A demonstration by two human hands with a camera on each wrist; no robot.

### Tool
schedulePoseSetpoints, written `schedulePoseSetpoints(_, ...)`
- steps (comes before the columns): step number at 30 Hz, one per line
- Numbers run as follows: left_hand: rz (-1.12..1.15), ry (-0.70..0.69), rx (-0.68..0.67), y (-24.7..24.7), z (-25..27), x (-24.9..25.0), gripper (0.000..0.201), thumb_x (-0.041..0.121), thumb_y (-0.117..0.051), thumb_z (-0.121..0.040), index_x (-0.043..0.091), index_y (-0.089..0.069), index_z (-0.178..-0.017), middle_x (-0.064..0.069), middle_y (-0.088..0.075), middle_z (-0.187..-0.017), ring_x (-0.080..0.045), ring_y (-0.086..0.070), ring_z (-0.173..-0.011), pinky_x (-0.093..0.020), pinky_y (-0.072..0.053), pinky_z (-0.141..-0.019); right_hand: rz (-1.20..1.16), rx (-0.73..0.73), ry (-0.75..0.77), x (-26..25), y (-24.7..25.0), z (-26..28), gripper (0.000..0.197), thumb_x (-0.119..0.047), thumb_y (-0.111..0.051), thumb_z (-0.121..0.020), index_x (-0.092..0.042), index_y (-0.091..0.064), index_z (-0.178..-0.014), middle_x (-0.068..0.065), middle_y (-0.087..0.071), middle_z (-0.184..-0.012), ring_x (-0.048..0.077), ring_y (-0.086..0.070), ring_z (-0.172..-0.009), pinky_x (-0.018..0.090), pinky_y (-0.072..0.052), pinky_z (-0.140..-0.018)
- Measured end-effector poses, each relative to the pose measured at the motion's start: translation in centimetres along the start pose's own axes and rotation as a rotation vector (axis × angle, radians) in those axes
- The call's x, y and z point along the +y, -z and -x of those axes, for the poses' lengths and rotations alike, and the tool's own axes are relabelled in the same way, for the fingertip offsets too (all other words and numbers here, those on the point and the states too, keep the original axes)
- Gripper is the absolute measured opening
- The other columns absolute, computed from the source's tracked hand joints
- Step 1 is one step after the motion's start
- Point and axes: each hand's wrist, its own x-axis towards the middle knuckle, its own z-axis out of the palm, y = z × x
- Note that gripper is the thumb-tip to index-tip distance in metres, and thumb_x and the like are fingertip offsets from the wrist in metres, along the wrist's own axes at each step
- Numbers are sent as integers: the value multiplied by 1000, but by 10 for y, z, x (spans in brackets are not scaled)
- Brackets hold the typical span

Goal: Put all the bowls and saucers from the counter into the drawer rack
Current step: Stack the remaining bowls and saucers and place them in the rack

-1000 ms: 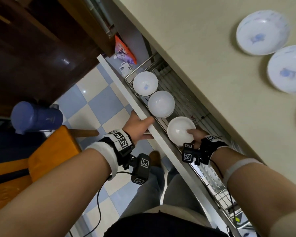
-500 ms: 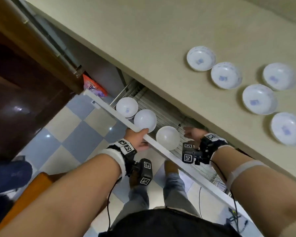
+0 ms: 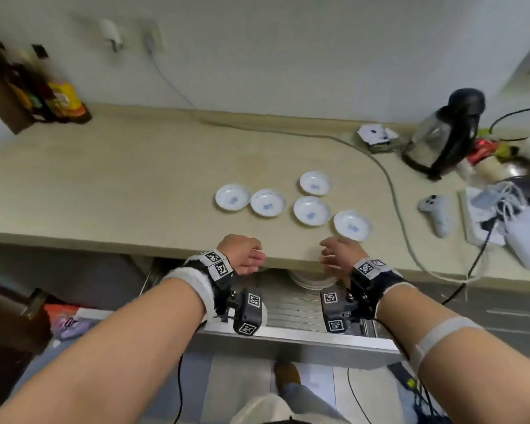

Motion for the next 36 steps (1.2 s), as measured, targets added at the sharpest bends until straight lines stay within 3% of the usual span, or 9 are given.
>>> schedulePoseSetpoints(5,71,-17,36,-33,-34,34,31,11,-55,-101,-3,-49,-128,-21,-60,-122,-33,-66,-100,-41,-57,-88,-156,264,-30,-8,61,-34,43,-5,-50,-93,-6,-37,-133,25,-52,-120,34,-69,-86,46,-61,-75)
schedulePoseSetpoints(8,132,16,90,-37,-59,47,40,13,-56,-101,-4,-46,-136,-27,-59,-134,-39,-68,-108,-42,-56,-86,-129,226,-49,-11,74,-54,44,-3,-51,-91,-8,-36,-132,25,-53,-115,40,-72,-82,54,-60,-79)
schedulePoseSetpoints(11,134,66,75,-43,-78,61,23,15,-50,-104,4,-44,-124,-29,-57,-139,-41,-63,-120,-45,-52,-99,-51,234,-41,-12,81,-82,33,-6,-54,-86,-10,-39,-115,23,-58,-97,43,-73,-73,58,-60,-74)
schedulePoseSetpoints(16,280,85,91,-47,-111,61,36,21,-41,-108,-5,-45,-132,-26,-57,-139,-37,-61,-123,-41,-52,-94,225,444,36,-31,88,-92,23,-8,-49,-84,-13,-52,-107,15,-64,-100,31,-62,-75,30,-50,-62)
schedulePoseSetpoints(18,301,81,114,-49,-121,59,32,13,-35,-108,-8,-48,-129,-27,-55,-141,-36,-59,-125,-42,-50,-100,129,426,95,-42,87,-94,23,-4,-47,-87,-12,-52,-108,16,-63,-95,28,-62,-64,31,-54,-59)
schedulePoseSetpoints(23,254,36,154,-57,-125,69,42,0,-31,-103,-8,-40,-144,-31,-64,-117,-37,-62,-112,-41,-51,-94,17,214,165,-67,63,-105,23,3,-50,-86,-10,-55,-104,23,-67,-85,45,-72,-69,56,-61,-67)
schedulePoseSetpoints(26,209,9,153,-51,-122,83,37,-1,-33,-103,-10,-42,-138,-30,-66,-103,-38,-65,-104,-42,-53,-86,89,163,157,-72,38,-103,20,1,-50,-86,-14,-57,-97,24,-70,-88,43,-73,-64,52,-62,-62)
schedulePoseSetpoints(30,175,-75,242,-11,-129,97,39,-3,-32,-101,-4,-44,-139,-21,-62,-80,-26,-64,-72,-34,-53,-66,217,198,130,-66,15,-106,19,-5,-49,-87,-17,-59,-98,20,-69,-95,35,-71,-60,29,-56,-41)
schedulePoseSetpoints(36,97,-47,346,48,-151,93,36,-7,-35,-100,-10,-45,-134,-24,-62,-74,-28,-63,-65,-34,-55,-48,364,262,151,-57,0,-114,17,-14,-49,-88,-27,-54,-100,15,-72,-90,29,-73,-60,34,-61,-55)
